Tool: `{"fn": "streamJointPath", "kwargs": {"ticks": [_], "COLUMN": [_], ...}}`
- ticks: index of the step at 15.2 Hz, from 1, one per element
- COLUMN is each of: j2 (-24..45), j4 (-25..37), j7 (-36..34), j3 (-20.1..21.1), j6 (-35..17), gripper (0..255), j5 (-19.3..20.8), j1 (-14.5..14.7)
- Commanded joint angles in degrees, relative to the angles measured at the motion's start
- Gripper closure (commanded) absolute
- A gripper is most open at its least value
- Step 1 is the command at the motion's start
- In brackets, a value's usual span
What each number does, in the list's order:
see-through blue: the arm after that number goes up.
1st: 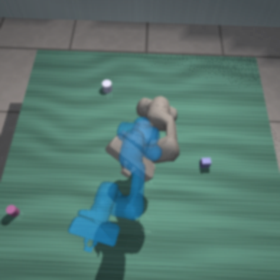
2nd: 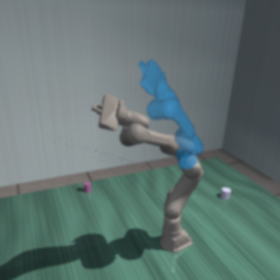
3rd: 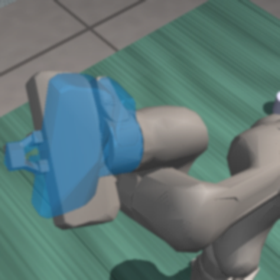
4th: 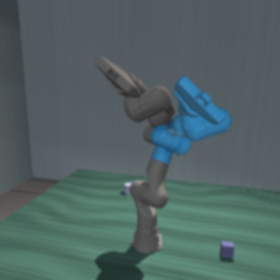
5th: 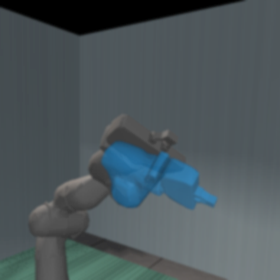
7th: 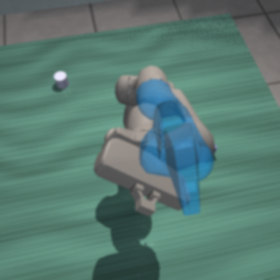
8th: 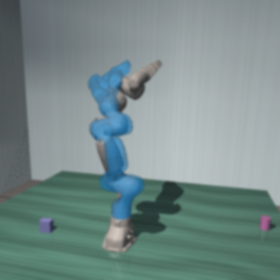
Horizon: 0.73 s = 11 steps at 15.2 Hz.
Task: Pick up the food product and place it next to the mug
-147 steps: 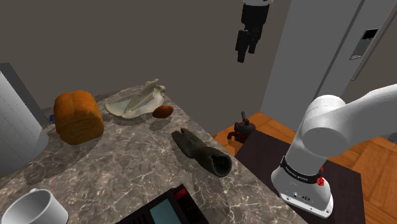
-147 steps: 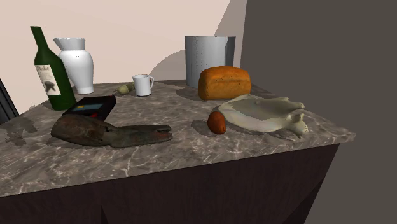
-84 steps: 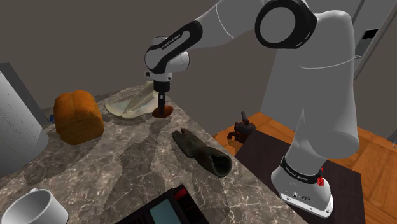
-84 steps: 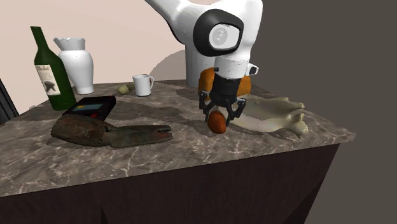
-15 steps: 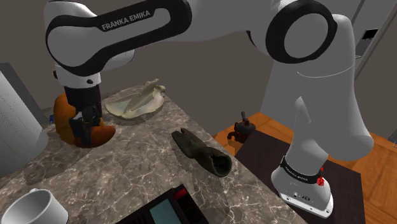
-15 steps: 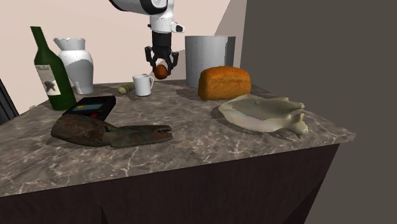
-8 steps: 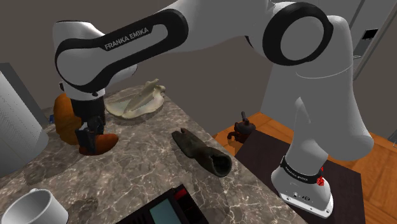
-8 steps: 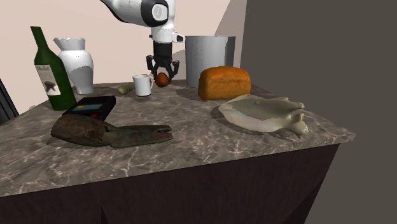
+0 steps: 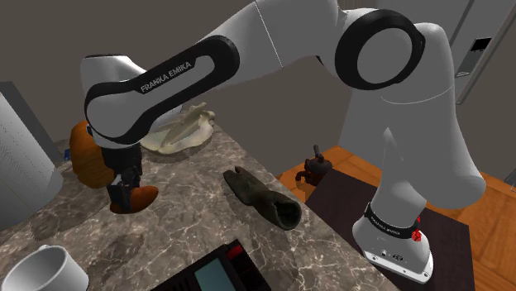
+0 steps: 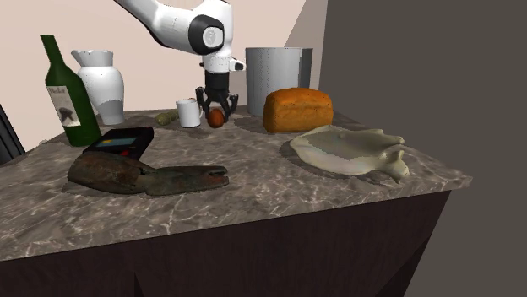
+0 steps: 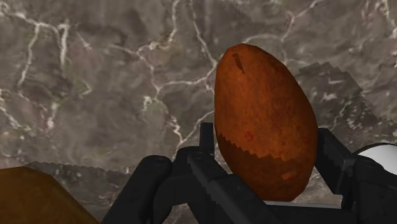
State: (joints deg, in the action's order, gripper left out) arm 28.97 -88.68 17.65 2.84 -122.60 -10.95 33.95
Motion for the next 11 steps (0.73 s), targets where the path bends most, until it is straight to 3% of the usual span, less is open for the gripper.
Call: {"fn": "streamJointPath", "kwargs": {"ticks": [1, 11], "j2": [0.4, 1.6], "j4": [-0.8, -1.8], "j7": [0.2, 0.7], "j3": [0.0, 0.1], "j6": [-1.2, -3.4], "gripper": [255, 255], "j5": [-0.1, -0.3], "j1": [0.0, 0.0]}}
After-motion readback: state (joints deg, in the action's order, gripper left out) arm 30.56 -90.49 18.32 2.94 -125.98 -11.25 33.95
